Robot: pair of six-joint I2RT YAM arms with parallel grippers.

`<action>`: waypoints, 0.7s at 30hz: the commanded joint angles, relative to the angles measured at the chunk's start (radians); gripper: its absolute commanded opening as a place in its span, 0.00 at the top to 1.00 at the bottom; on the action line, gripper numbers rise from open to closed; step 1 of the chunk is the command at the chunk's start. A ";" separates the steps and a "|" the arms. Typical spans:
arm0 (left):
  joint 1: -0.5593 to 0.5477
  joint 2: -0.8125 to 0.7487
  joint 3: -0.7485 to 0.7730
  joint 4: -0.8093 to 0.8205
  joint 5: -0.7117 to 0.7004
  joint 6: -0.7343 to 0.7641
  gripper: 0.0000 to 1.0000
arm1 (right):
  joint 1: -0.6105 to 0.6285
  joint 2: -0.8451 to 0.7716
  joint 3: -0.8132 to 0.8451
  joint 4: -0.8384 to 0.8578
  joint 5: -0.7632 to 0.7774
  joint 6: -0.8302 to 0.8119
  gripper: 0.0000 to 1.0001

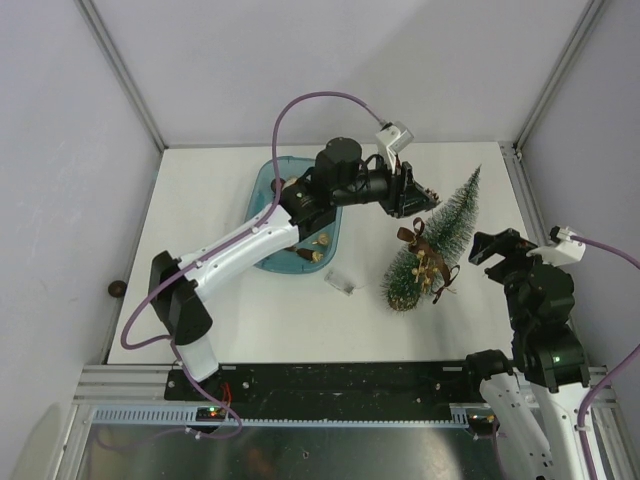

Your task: Decorate the small christmas tree

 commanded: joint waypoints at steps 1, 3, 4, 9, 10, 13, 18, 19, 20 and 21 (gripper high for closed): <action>-0.002 -0.045 -0.031 0.090 -0.009 -0.025 0.92 | -0.002 0.003 -0.013 0.039 0.029 -0.003 0.13; -0.003 -0.048 -0.048 0.107 -0.021 -0.019 0.92 | -0.003 0.011 -0.019 0.046 0.027 -0.002 0.13; -0.003 -0.049 -0.053 0.113 -0.025 -0.018 0.92 | -0.003 0.015 -0.022 0.051 0.025 -0.002 0.13; -0.004 -0.045 -0.069 0.150 -0.030 -0.028 0.93 | -0.004 0.024 -0.039 0.083 0.001 0.003 0.13; -0.003 -0.045 -0.071 0.156 -0.029 -0.030 0.93 | -0.004 0.025 -0.043 0.088 -0.003 0.005 0.13; -0.003 -0.046 -0.079 0.177 -0.031 -0.036 0.93 | -0.004 0.033 -0.051 0.100 -0.020 0.010 0.14; -0.006 -0.051 -0.098 0.201 -0.021 -0.050 0.93 | -0.004 0.040 -0.064 0.125 -0.041 0.020 0.15; -0.009 -0.056 -0.108 0.203 -0.019 -0.052 0.93 | -0.004 0.041 -0.064 0.128 -0.044 0.020 0.15; -0.009 -0.060 -0.117 0.205 -0.015 -0.053 0.93 | -0.003 0.043 -0.064 0.132 -0.046 0.021 0.15; -0.010 -0.067 -0.131 0.207 -0.013 -0.054 0.93 | -0.003 0.044 -0.065 0.135 -0.049 0.022 0.15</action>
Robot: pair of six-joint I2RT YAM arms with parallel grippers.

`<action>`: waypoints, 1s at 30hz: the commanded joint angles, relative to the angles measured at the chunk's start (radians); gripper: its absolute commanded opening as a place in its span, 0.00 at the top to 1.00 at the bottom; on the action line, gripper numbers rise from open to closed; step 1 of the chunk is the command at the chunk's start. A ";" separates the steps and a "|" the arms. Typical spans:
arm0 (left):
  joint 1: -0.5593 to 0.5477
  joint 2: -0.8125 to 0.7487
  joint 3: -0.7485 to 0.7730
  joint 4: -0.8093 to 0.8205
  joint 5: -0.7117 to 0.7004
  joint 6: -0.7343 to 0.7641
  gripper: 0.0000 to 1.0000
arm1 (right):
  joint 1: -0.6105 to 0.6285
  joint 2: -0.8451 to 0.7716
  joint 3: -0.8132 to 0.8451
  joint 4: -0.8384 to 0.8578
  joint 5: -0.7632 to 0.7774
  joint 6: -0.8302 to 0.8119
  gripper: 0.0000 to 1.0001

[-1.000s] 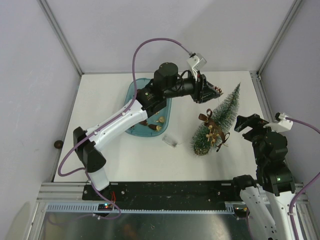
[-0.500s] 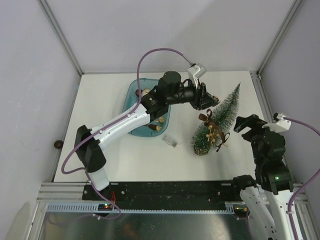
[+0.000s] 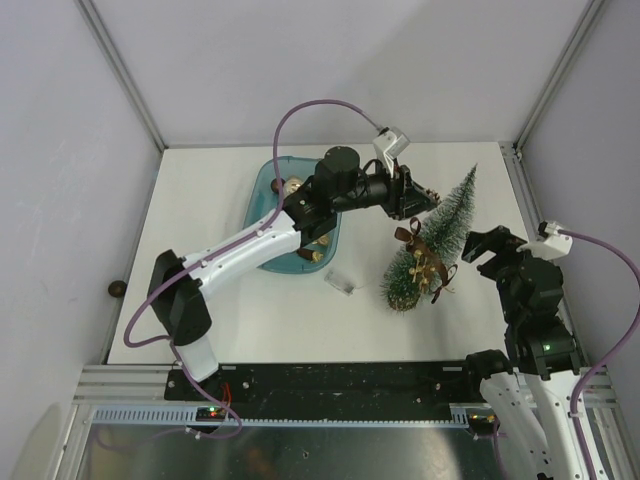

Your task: Decorate the small christmas tree

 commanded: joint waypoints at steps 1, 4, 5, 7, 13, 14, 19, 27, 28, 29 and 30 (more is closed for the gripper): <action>-0.008 -0.069 -0.047 0.053 0.009 -0.025 0.93 | -0.003 0.009 -0.001 0.068 -0.019 0.016 0.15; -0.009 -0.088 -0.086 0.061 0.003 -0.025 0.93 | -0.003 0.008 -0.001 0.070 -0.025 0.017 0.16; -0.008 -0.093 -0.096 0.065 0.001 -0.025 0.93 | -0.004 0.007 -0.001 0.070 -0.025 0.017 0.16; -0.009 -0.099 -0.113 0.073 -0.004 -0.026 0.93 | -0.005 0.006 -0.001 0.067 -0.029 0.019 0.16; -0.008 -0.109 -0.127 0.083 -0.003 -0.026 0.93 | -0.004 0.004 -0.001 0.060 -0.027 0.016 0.17; -0.008 -0.111 -0.127 0.083 -0.005 -0.024 0.93 | -0.005 0.002 -0.001 0.058 -0.026 0.016 0.17; -0.009 -0.116 -0.120 0.085 -0.019 -0.012 0.93 | -0.006 -0.007 -0.009 0.050 -0.024 0.014 0.17; -0.010 -0.106 -0.098 0.086 -0.042 -0.013 0.93 | -0.005 -0.016 -0.014 0.050 -0.020 0.013 0.17; -0.011 -0.107 -0.102 0.086 -0.041 -0.013 0.93 | -0.005 -0.016 -0.014 0.051 -0.020 0.012 0.17; -0.012 -0.110 -0.110 0.086 -0.040 -0.012 0.93 | -0.005 -0.017 -0.015 0.051 -0.020 0.012 0.18; -0.013 -0.112 -0.117 0.086 -0.038 -0.012 0.93 | -0.005 -0.016 -0.015 0.052 -0.020 0.011 0.18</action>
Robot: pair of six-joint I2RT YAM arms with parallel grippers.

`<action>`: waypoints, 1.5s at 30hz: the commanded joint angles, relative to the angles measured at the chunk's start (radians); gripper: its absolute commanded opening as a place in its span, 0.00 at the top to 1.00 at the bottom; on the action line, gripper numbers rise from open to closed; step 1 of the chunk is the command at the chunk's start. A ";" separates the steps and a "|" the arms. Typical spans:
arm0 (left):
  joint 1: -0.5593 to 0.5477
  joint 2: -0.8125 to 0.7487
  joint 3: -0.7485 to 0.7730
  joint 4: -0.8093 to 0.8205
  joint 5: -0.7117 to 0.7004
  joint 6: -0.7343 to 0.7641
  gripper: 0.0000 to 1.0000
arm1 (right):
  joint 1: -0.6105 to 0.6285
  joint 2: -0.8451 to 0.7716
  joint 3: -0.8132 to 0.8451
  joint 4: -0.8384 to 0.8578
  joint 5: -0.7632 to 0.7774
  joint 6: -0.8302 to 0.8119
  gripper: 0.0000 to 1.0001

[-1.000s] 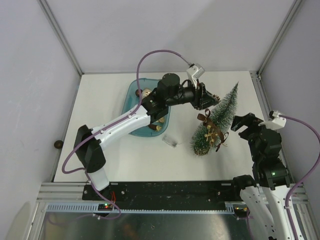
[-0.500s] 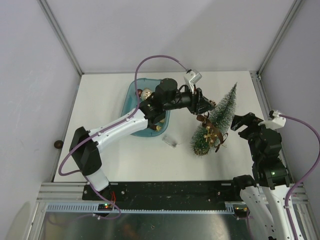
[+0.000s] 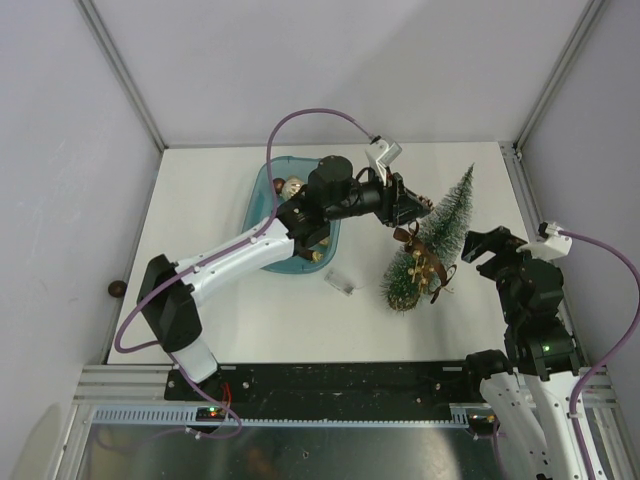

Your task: Decorate the small christmas tree

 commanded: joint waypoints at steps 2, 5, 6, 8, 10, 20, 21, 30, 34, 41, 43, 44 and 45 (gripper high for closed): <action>-0.010 -0.054 -0.007 0.037 -0.010 0.000 0.92 | -0.005 -0.014 -0.004 0.031 0.005 -0.004 0.18; -0.011 -0.063 -0.016 0.039 -0.004 0.000 0.92 | -0.006 -0.019 -0.004 0.031 0.006 -0.007 0.18; -0.013 -0.066 -0.016 0.040 -0.001 0.000 0.92 | -0.005 -0.020 -0.004 0.031 0.007 -0.007 0.18; -0.018 -0.073 -0.016 0.043 0.007 0.005 0.92 | -0.006 -0.020 -0.004 0.031 0.008 -0.008 0.18; -0.025 -0.079 -0.016 0.048 0.012 0.011 0.92 | -0.005 -0.019 -0.005 0.032 0.007 -0.008 0.18; -0.042 -0.080 -0.014 0.068 -0.050 0.041 0.92 | -0.005 -0.029 -0.004 0.032 0.000 -0.004 0.19; -0.043 -0.078 -0.014 0.069 -0.056 0.041 0.92 | -0.005 -0.030 -0.004 0.031 0.000 -0.005 0.19; -0.052 -0.058 -0.008 0.078 -0.089 0.041 0.92 | -0.006 -0.036 -0.004 0.031 0.003 -0.012 0.20; -0.063 -0.046 0.010 0.082 -0.083 0.034 0.92 | -0.005 -0.039 -0.005 0.029 0.004 -0.015 0.20; -0.082 -0.044 -0.024 0.102 -0.089 0.034 0.92 | -0.005 -0.047 -0.004 0.027 0.004 -0.017 0.20; -0.084 -0.040 -0.027 0.108 -0.092 0.037 0.92 | -0.005 -0.048 -0.004 0.029 0.003 -0.018 0.20; -0.084 -0.037 -0.024 0.111 -0.093 0.039 0.92 | -0.005 -0.048 -0.004 0.030 0.002 -0.018 0.20; -0.084 -0.034 -0.020 0.113 -0.093 0.041 0.92 | -0.004 -0.048 -0.004 0.030 0.002 -0.018 0.20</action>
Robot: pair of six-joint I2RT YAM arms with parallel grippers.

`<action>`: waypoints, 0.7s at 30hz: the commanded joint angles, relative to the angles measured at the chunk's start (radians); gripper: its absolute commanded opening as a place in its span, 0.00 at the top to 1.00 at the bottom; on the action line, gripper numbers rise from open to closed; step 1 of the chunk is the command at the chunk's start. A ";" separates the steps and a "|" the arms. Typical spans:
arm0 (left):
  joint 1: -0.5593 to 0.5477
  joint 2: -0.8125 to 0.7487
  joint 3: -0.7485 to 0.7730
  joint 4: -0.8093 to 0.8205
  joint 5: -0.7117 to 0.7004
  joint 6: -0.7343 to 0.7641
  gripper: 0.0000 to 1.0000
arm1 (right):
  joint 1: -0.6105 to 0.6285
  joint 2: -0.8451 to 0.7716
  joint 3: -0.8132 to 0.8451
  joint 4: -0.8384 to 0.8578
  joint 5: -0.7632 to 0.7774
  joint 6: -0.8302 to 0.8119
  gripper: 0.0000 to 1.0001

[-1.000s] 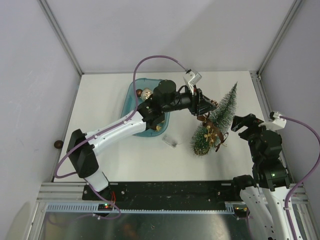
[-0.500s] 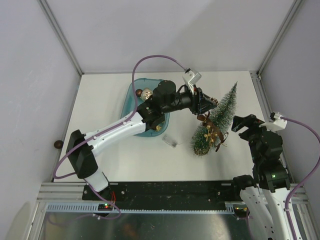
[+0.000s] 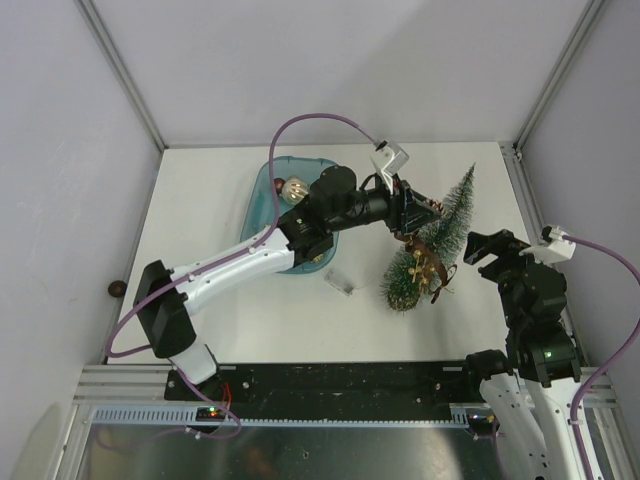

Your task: Decorate the small christmas tree

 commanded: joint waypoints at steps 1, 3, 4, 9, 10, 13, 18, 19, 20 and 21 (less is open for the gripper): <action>-0.007 0.007 0.003 0.063 -0.022 0.025 0.93 | -0.004 -0.011 0.000 0.030 0.001 -0.013 0.20; -0.007 0.012 0.014 0.067 -0.022 0.032 0.93 | -0.004 -0.010 0.000 0.031 -0.001 -0.012 0.20; -0.007 0.015 0.018 0.068 -0.023 0.035 0.93 | -0.004 -0.008 0.000 0.032 -0.003 -0.012 0.20; -0.007 0.015 0.011 0.077 -0.043 0.074 0.93 | -0.004 -0.004 0.000 0.038 -0.010 -0.010 0.21; -0.007 0.013 0.006 0.079 -0.050 0.082 0.93 | -0.004 -0.003 0.000 0.038 -0.011 -0.009 0.21; -0.007 0.011 -0.014 0.087 -0.070 0.109 0.93 | -0.005 -0.002 0.000 0.038 -0.016 -0.010 0.21; -0.008 0.006 -0.025 0.092 -0.067 0.118 0.93 | -0.005 -0.001 0.000 0.037 -0.021 -0.010 0.21; -0.008 0.005 -0.027 0.093 -0.066 0.123 0.93 | -0.005 0.000 0.000 0.037 -0.022 -0.010 0.21; -0.009 0.002 -0.029 0.093 -0.067 0.129 0.93 | -0.005 0.000 0.000 0.038 -0.022 -0.011 0.21; -0.008 -0.005 -0.036 0.093 -0.065 0.134 0.93 | -0.004 0.001 0.000 0.038 -0.023 -0.010 0.21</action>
